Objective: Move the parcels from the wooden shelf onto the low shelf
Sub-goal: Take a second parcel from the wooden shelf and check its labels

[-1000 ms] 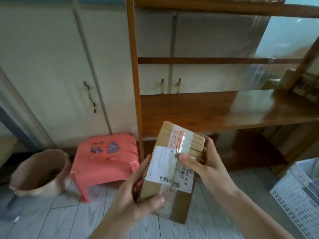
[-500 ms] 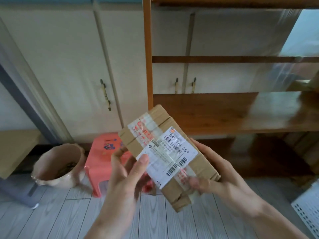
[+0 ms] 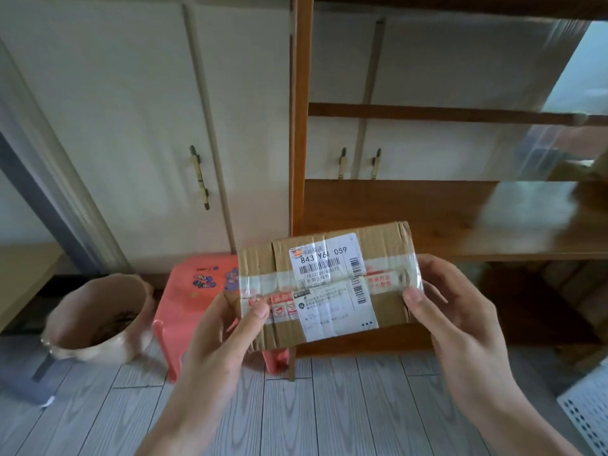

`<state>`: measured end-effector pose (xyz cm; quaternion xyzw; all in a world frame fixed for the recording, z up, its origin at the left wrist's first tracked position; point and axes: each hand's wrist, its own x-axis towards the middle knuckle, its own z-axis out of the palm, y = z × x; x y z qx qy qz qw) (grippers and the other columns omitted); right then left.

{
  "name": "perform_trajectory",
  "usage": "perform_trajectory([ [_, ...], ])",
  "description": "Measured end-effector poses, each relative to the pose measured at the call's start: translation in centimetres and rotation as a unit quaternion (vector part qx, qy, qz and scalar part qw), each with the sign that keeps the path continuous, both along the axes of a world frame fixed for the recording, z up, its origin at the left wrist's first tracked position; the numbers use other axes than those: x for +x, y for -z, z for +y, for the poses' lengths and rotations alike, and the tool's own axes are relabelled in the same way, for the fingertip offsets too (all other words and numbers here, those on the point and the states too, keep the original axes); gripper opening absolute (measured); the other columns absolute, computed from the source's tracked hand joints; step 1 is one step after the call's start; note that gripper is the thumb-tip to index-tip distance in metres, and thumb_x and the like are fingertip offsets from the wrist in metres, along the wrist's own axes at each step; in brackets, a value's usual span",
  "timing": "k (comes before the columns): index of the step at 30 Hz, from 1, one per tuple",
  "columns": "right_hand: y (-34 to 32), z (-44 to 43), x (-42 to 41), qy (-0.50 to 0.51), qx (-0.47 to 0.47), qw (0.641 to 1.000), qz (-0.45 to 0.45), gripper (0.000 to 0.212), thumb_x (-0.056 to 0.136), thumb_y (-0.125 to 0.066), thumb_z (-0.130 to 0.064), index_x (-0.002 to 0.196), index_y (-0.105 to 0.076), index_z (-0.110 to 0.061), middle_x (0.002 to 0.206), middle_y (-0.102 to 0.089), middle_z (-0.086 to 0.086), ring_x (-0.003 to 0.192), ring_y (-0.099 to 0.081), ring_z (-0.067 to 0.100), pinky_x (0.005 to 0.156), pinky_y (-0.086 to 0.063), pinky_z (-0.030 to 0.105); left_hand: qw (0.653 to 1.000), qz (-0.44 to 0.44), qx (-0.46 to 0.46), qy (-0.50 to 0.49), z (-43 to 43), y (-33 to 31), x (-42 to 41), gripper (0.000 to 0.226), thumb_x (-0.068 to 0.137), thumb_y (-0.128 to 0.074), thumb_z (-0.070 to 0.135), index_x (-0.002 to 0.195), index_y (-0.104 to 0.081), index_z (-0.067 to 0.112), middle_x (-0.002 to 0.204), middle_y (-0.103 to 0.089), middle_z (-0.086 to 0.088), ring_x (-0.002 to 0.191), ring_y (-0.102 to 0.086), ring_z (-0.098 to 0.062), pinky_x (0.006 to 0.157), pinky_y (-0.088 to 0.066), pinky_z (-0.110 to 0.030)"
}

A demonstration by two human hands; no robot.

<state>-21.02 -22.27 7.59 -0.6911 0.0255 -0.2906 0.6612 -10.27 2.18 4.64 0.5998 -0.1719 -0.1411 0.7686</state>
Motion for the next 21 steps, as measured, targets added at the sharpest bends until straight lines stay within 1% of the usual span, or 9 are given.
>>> perform_trajectory([
  [2, 0.0, -0.3, -0.1, -0.031, -0.005, 0.999, 0.005, 0.042, 0.089, -0.062, -0.006, 0.127, -0.069, -0.023, 0.126, -0.074, 0.011, 0.119, -0.069, 0.029, 0.087, -0.061, 0.032, 1.0, -0.02, -0.004, -0.017, 0.3, 0.0, 0.3, 0.045, 0.088, -0.071, 0.047, 0.115, -0.064, 0.012, 0.117, -0.077, -0.015, 0.115, -0.071, -0.031, 0.101, -0.049, -0.06],
  [4, -0.3, -0.5, -0.4, -0.075, -0.021, 0.997, 0.025, 0.059, 0.083, -0.066, -0.006, 0.139, -0.061, -0.025, 0.13, -0.072, 0.01, 0.115, -0.069, 0.023, 0.087, -0.06, 0.03, 0.999, -0.047, -0.003, -0.019, 0.5, -0.1, 0.2, 0.047, 0.089, -0.069, 0.055, 0.116, -0.063, 0.018, 0.118, -0.077, -0.011, 0.11, -0.074, -0.029, 0.087, -0.058, -0.052],
  [6, -0.9, -0.3, -0.6, -0.084, -0.019, 0.995, 0.045, 0.059, 0.085, -0.076, -0.029, 0.141, -0.059, -0.024, 0.12, -0.076, 0.002, 0.094, -0.072, 0.012, 0.071, -0.057, 0.021, 0.999, -0.049, -0.01, -0.012, 0.8, -0.3, 0.0, 0.051, 0.087, -0.065, 0.067, 0.114, -0.064, 0.023, 0.107, -0.08, -0.007, 0.086, -0.075, -0.022, 0.066, -0.058, -0.038],
  [8, -1.5, 0.4, -0.6, -0.042, -0.012, 0.998, 0.052, 0.056, 0.077, -0.081, -0.06, 0.121, -0.071, -0.028, 0.094, -0.074, -0.009, 0.067, -0.064, 0.004, 0.055, -0.05, 0.017, 0.999, -0.049, -0.009, -0.015, 1.1, -0.7, -0.1, 0.053, 0.084, -0.058, 0.077, 0.107, -0.068, 0.03, 0.084, -0.078, -0.005, 0.057, -0.064, -0.014, 0.045, -0.047, -0.023],
  [9, -1.7, 0.7, -0.5, -0.019, -0.006, 0.998, 0.057, 0.056, 0.069, -0.082, -0.069, 0.107, -0.073, -0.028, 0.08, -0.068, -0.012, 0.057, -0.057, 0.004, 0.049, -0.046, 0.018, 0.998, -0.058, -0.003, -0.023, 1.1, -0.9, -0.1, 0.054, 0.083, -0.054, 0.08, 0.105, -0.071, 0.033, 0.075, -0.074, -0.003, 0.049, -0.058, -0.011, 0.04, -0.043, -0.019],
  [11, -1.8, 1.4, -0.2, 0.002, 0.001, 0.998, 0.07, 0.063, 0.058, -0.083, -0.076, 0.089, -0.068, -0.024, 0.066, -0.056, -0.011, 0.048, -0.046, 0.008, 0.041, -0.039, 0.022, 0.996, -0.077, 0.015, -0.05, 1.0, -1.3, 0.2, 0.056, 0.081, -0.052, 0.083, 0.098, -0.075, 0.035, 0.06, -0.066, 0.005, 0.039, -0.05, -0.006, 0.036, -0.038, -0.013],
  [14, -1.2, 1.9, 0.3, 0.005, 0.006, 0.996, 0.091, 0.069, 0.052, -0.083, -0.079, 0.084, -0.064, -0.022, 0.063, -0.054, -0.011, 0.047, -0.042, 0.01, 0.04, -0.038, 0.025, 0.991, -0.084, 0.037, -0.093, 1.0, -1.6, 0.6, 0.051, 0.081, -0.051, 0.078, 0.088, -0.076, 0.034, 0.048, -0.059, 0.011, 0.034, -0.046, 0.001, 0.033, -0.035, -0.009],
  [18, -0.7, 1.6, 0.6, -0.008, 0.012, 0.995, 0.098, 0.063, 0.054, -0.082, -0.08, 0.083, -0.067, -0.027, 0.065, -0.056, -0.007, 0.048, -0.044, 0.01, 0.042, -0.041, 0.023, 0.992, -0.077, 0.039, -0.09, 1.1, -1.2, 0.5, 0.053, 0.079, -0.051, 0.084, 0.087, -0.076, 0.038, 0.051, -0.062, 0.008, 0.035, -0.048, -0.002, 0.034, -0.037, -0.011],
  [21, -0.2, 0.9, 0.7, -0.003, 0.023, 0.994, 0.109, 0.065, 0.054, -0.079, -0.082, 0.086, -0.07, -0.026, 0.072, -0.057, 0.007, 0.054, -0.046, 0.017, 0.047, -0.041, 0.03, 0.996, -0.056, 0.03, -0.069, 0.9, -0.8, 0.4, 0.041, 0.085, -0.056, 0.072, 0.091, -0.075, 0.036, 0.064, -0.069, 0.004, 0.04, -0.055, -0.009, 0.038, -0.044, -0.016],
])
